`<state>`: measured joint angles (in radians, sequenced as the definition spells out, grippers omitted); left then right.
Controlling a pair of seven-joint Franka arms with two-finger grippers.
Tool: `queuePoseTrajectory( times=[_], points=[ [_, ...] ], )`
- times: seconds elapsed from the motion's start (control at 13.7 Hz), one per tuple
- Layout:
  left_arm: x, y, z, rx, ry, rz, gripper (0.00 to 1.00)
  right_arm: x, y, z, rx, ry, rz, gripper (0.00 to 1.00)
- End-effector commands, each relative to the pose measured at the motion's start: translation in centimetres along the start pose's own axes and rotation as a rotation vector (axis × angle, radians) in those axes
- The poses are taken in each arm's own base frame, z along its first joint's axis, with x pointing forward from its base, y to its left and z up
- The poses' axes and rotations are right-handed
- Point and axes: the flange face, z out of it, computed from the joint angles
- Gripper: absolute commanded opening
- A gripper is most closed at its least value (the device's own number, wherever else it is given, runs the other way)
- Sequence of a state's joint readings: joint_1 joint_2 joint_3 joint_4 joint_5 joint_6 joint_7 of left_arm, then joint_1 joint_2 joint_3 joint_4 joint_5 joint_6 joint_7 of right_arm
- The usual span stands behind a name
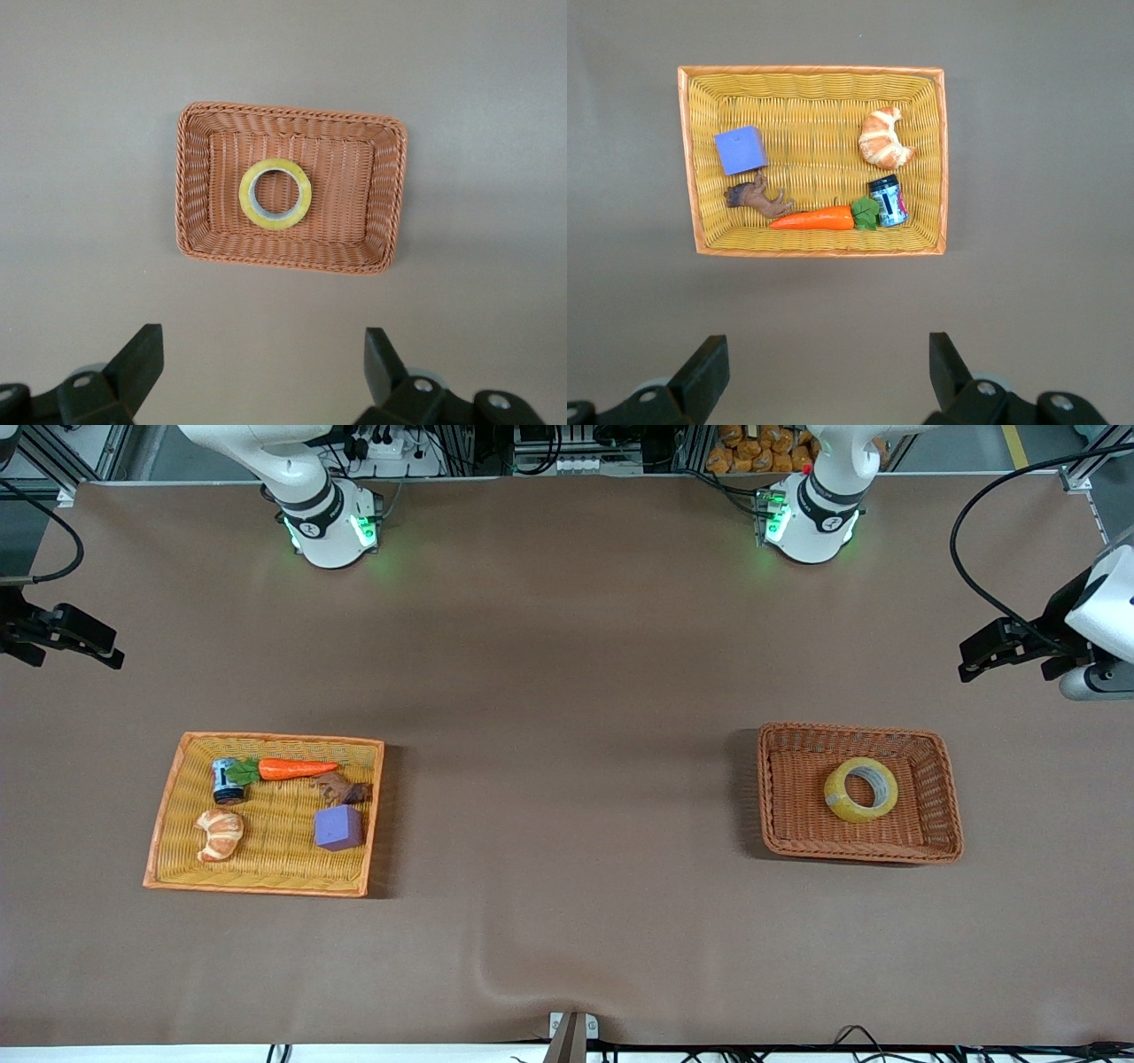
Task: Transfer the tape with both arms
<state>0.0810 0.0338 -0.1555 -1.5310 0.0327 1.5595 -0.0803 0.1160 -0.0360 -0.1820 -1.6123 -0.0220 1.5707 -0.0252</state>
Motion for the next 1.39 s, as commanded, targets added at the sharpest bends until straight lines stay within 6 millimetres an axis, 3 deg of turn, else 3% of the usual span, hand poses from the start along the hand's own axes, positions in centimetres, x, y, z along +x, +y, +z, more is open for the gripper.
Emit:
queuePoseTrajectory(
  times=[0.0,0.37,1.32],
  points=[
    [-1.2,0.5,-0.6,-0.014,-0.015,-0.008,1.0,0.4,-0.2,-0.3,-0.002,0.003,-0.011,1.0],
    [-2.2,2.7,-1.6,-0.012,0.003,0.048,1.0,0.4,0.0,-0.3,0.002,0.006,-0.011,1.0],
    [-2.5,1.7,-1.6,-0.008,-0.03,0.035,1.0,0.8,0.1,0.2,0.047,0.003,-0.001,1.0]
  ],
)
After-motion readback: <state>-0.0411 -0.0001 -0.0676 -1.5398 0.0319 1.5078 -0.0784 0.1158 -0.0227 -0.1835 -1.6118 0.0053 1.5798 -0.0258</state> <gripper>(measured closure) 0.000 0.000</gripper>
